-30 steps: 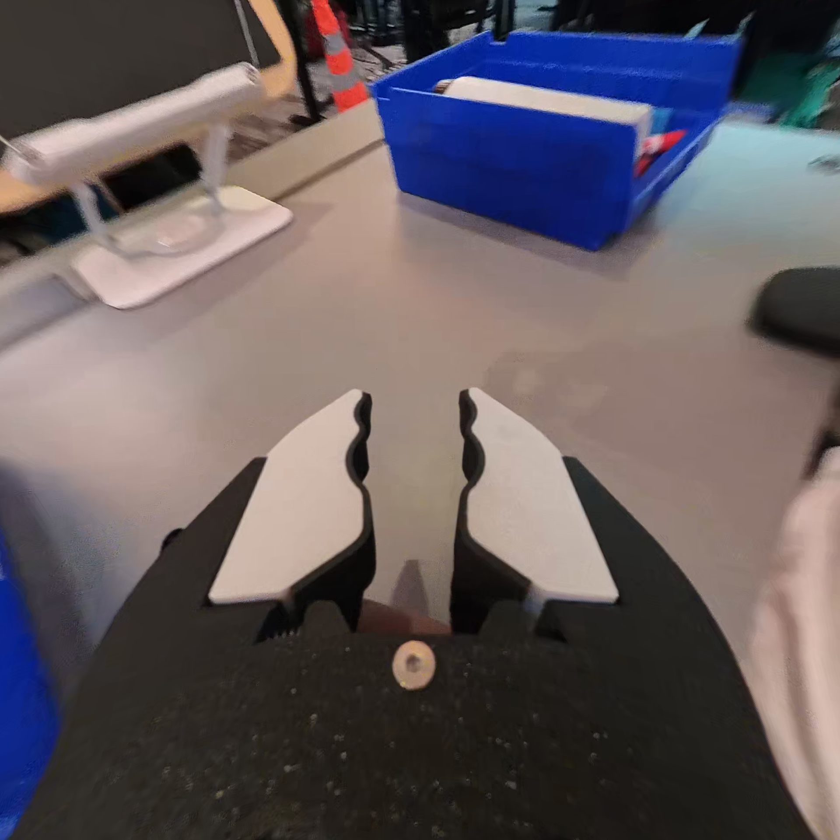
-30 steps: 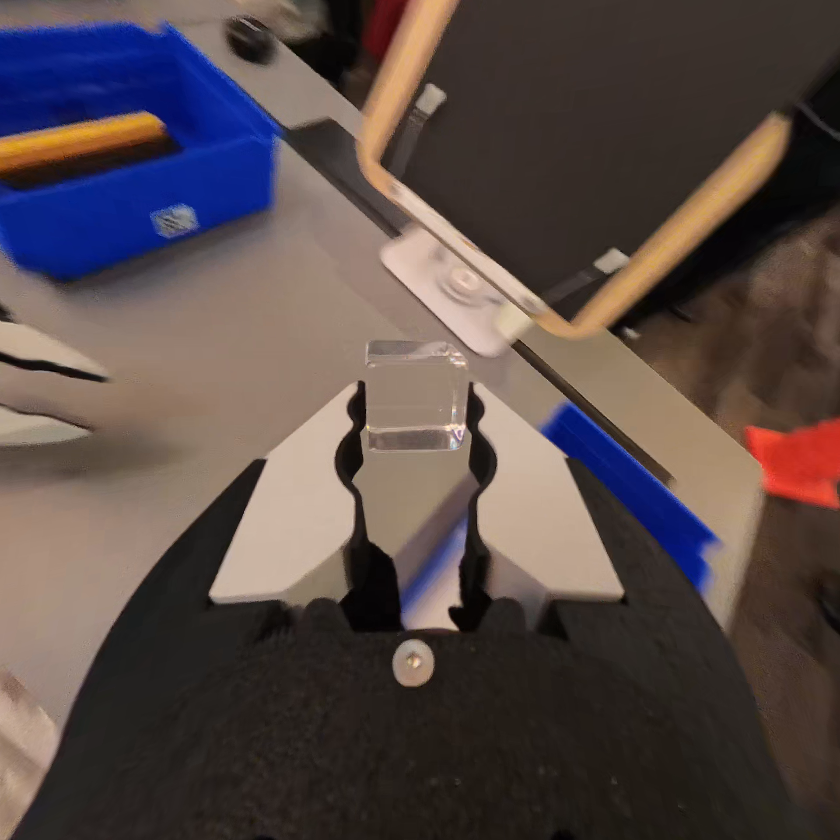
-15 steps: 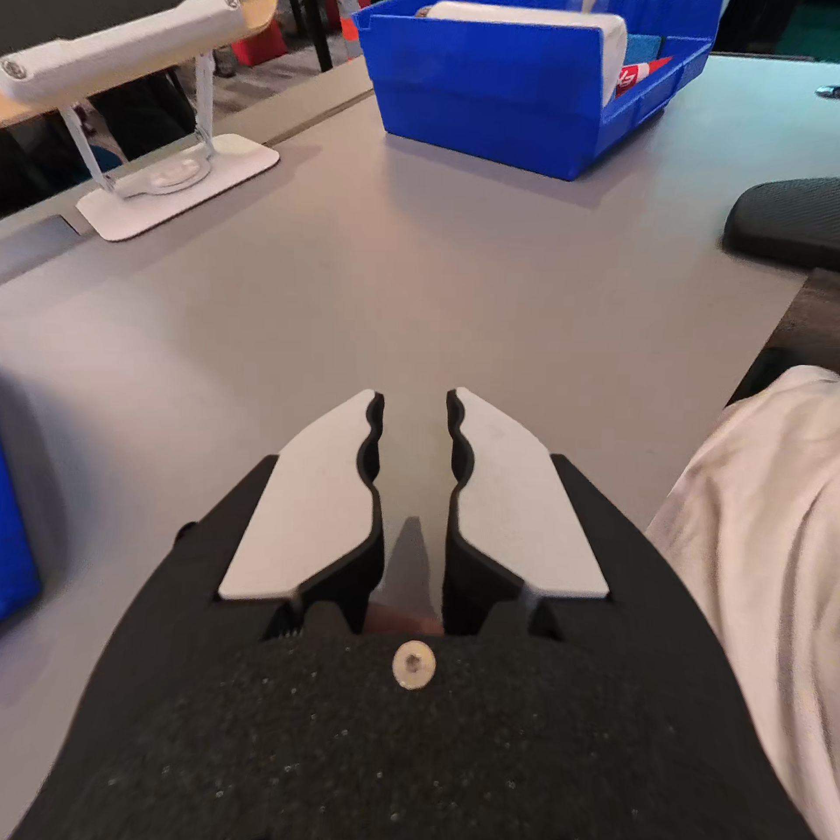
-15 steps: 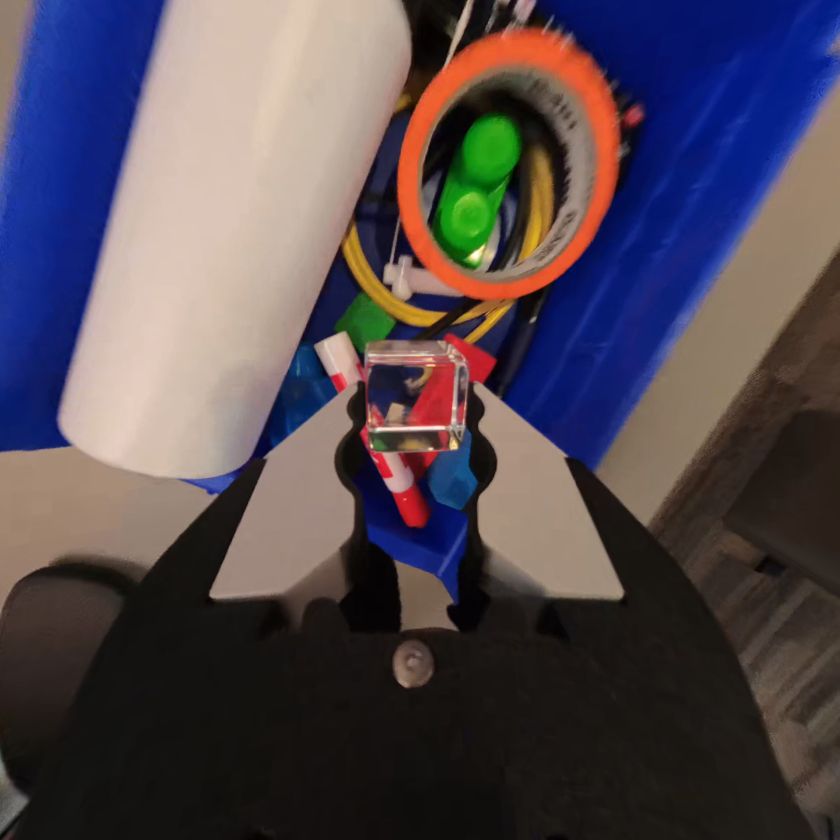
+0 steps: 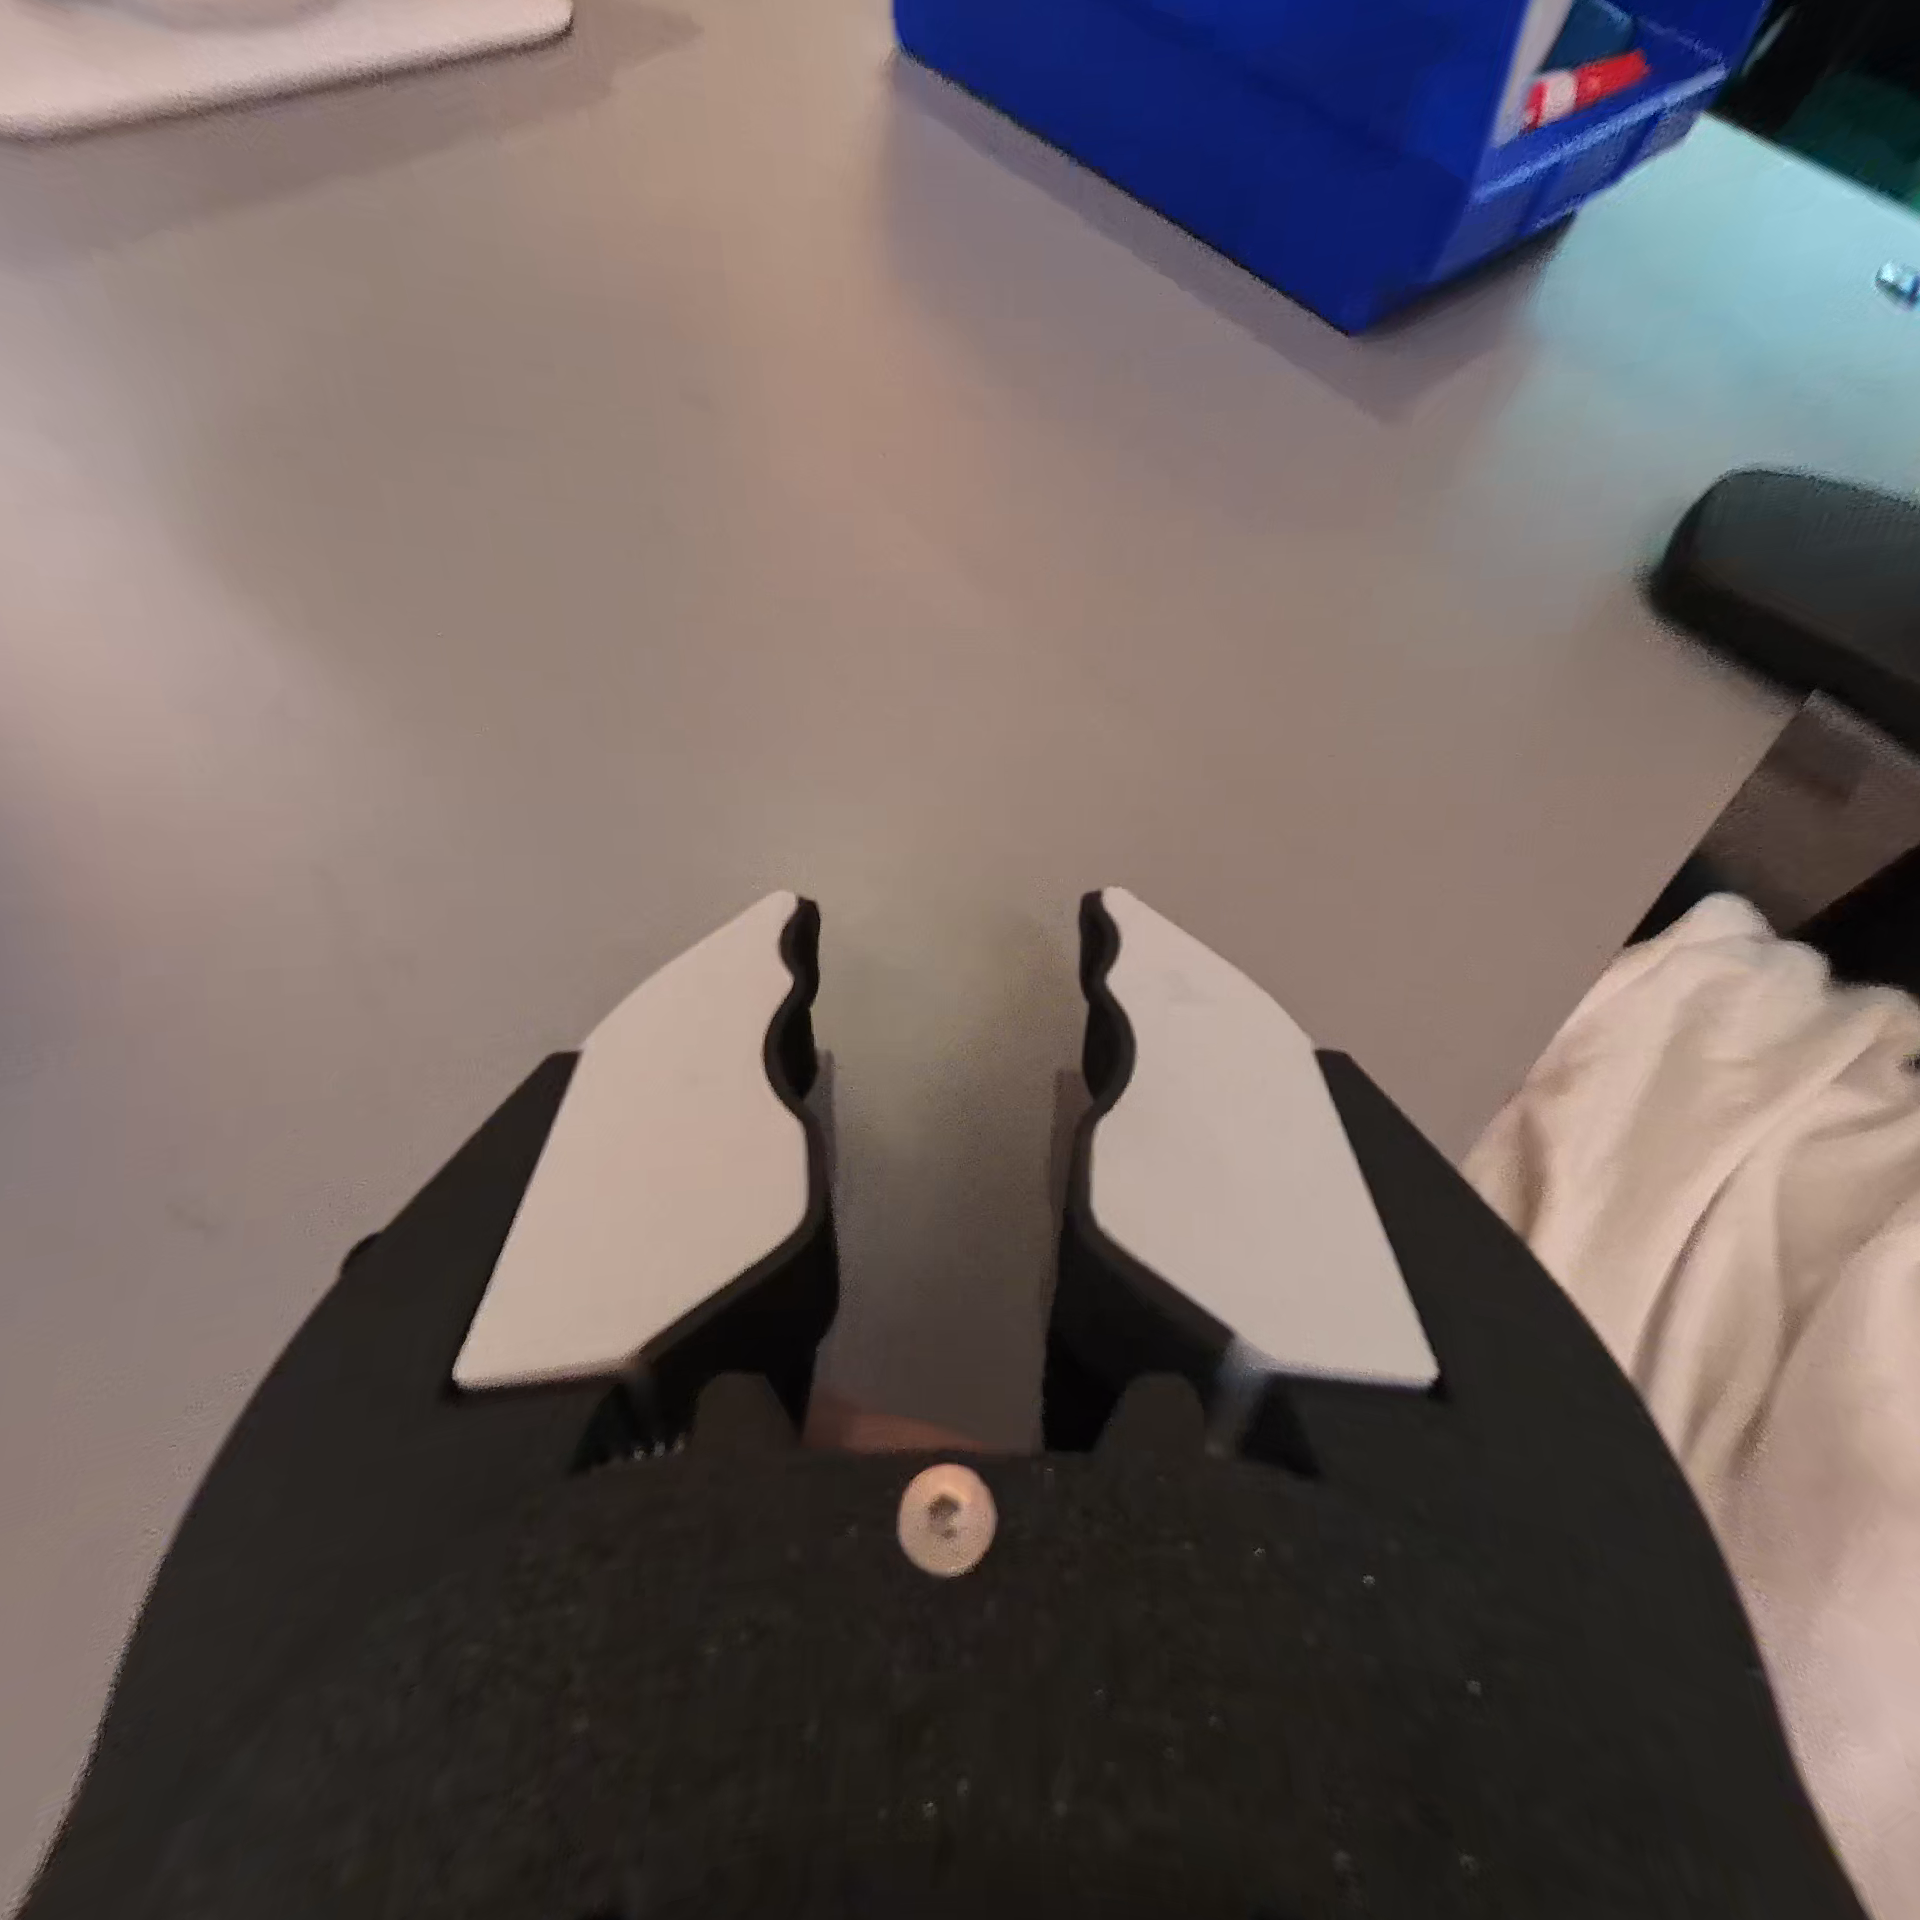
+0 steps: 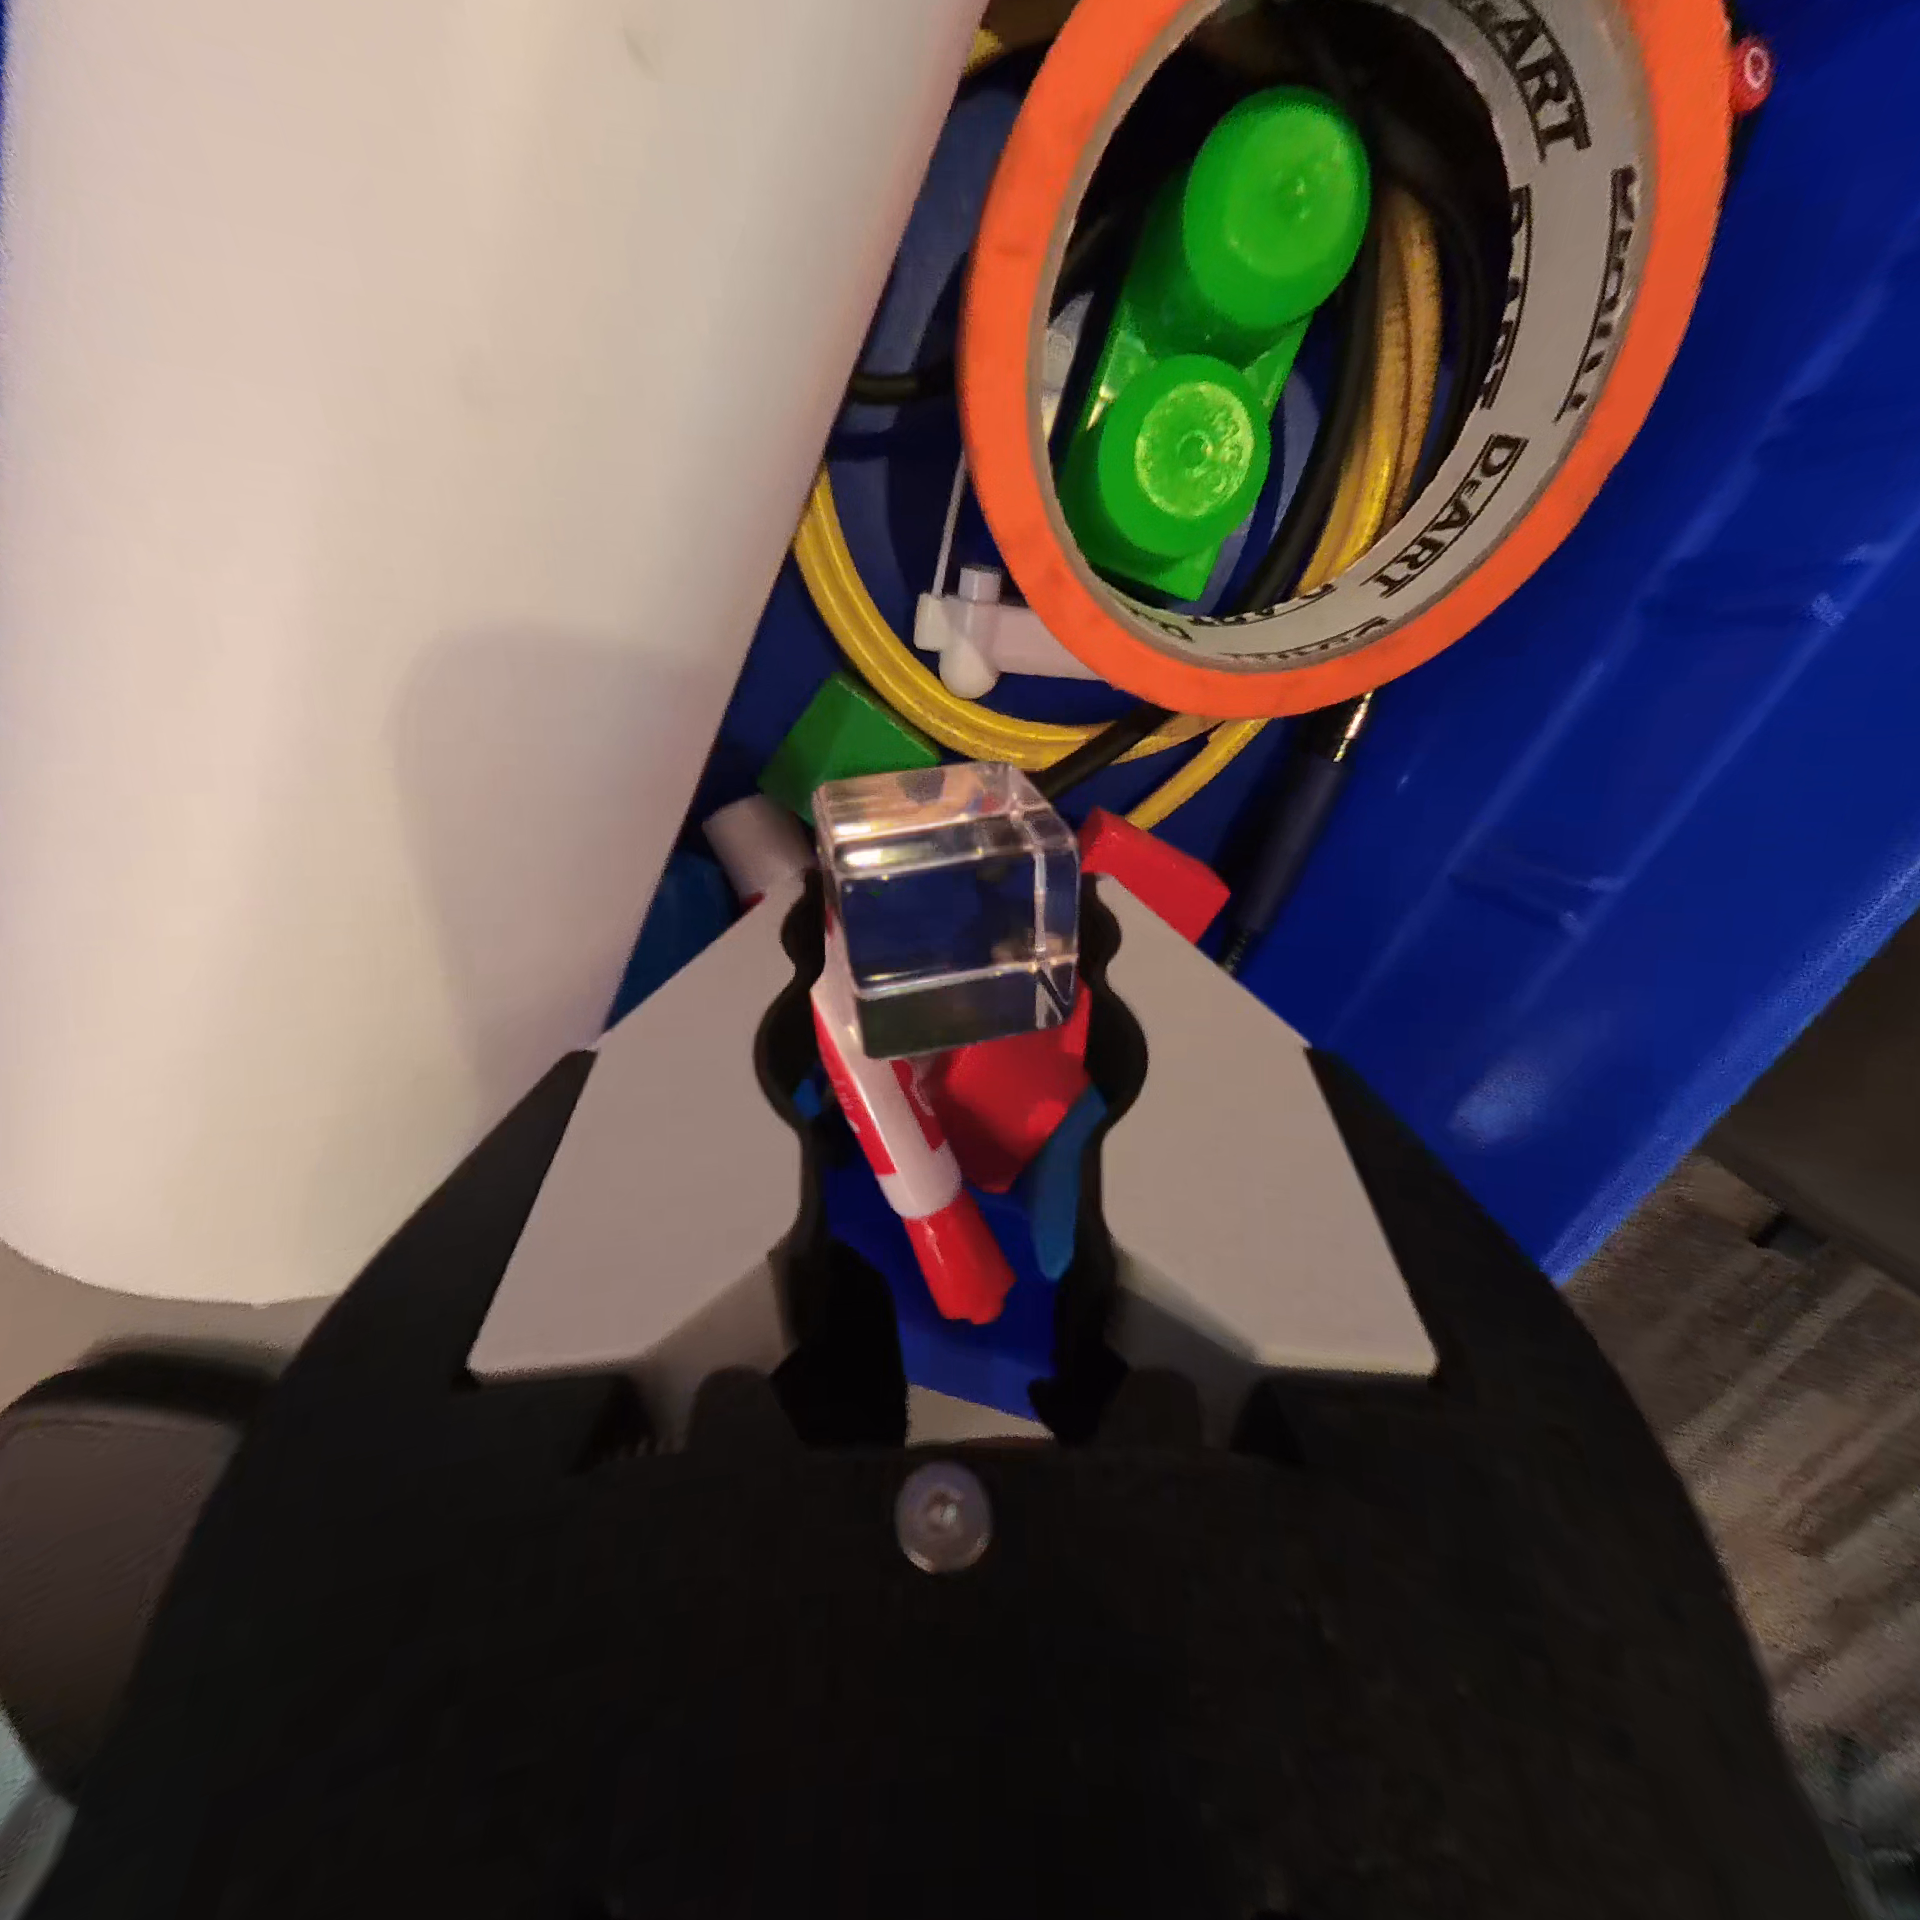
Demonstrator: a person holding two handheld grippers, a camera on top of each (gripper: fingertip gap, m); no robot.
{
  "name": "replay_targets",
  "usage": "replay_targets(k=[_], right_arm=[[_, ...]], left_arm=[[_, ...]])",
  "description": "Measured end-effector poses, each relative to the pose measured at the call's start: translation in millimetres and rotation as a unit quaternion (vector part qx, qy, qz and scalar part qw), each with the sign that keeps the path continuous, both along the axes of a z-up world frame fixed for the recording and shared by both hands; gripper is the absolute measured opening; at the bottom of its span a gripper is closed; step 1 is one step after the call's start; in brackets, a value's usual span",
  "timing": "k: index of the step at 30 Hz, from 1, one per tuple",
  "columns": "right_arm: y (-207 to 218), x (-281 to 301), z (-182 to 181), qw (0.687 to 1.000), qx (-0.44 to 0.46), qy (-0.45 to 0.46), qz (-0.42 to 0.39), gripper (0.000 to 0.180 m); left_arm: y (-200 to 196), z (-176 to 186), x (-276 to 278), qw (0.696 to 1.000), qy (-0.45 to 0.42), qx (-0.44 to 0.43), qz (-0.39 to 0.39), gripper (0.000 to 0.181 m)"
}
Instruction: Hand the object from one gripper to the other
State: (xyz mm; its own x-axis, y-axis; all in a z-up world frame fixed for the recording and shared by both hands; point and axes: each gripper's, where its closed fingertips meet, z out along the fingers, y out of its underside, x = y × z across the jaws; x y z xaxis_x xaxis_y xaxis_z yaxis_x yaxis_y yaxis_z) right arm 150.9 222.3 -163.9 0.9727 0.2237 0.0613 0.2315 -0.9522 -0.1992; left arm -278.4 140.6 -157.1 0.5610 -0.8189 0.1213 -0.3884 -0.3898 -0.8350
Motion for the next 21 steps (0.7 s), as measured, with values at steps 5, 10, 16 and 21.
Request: replay_targets(k=[5,10,16,21], right_arm=[[7.7,-2.4,61.2,0.995,0.097,-0.026,0.022,0.062],[22.4,-53.7,186.1,0.938,0.341,0.003,0.070,0.062],[41.1,-144.2,238.6,0.823,0.552,0.008,0.132,0.058],[17.0,-277.6,104.2,0.873,0.403,0.189,0.202,0.060]], left_arm=[[15.8,4.3,-9.6,0.996,-0.049,-0.062,0.046,0.051],[41.5,16.8,-32.6,0.993,-0.042,0.002,0.111,0.052],[48.6,18.5,-45.3,0.988,-0.054,-0.016,0.146,0.052],[45.3,25.0,-43.7,0.988,-0.062,-0.016,0.141,0.051]])
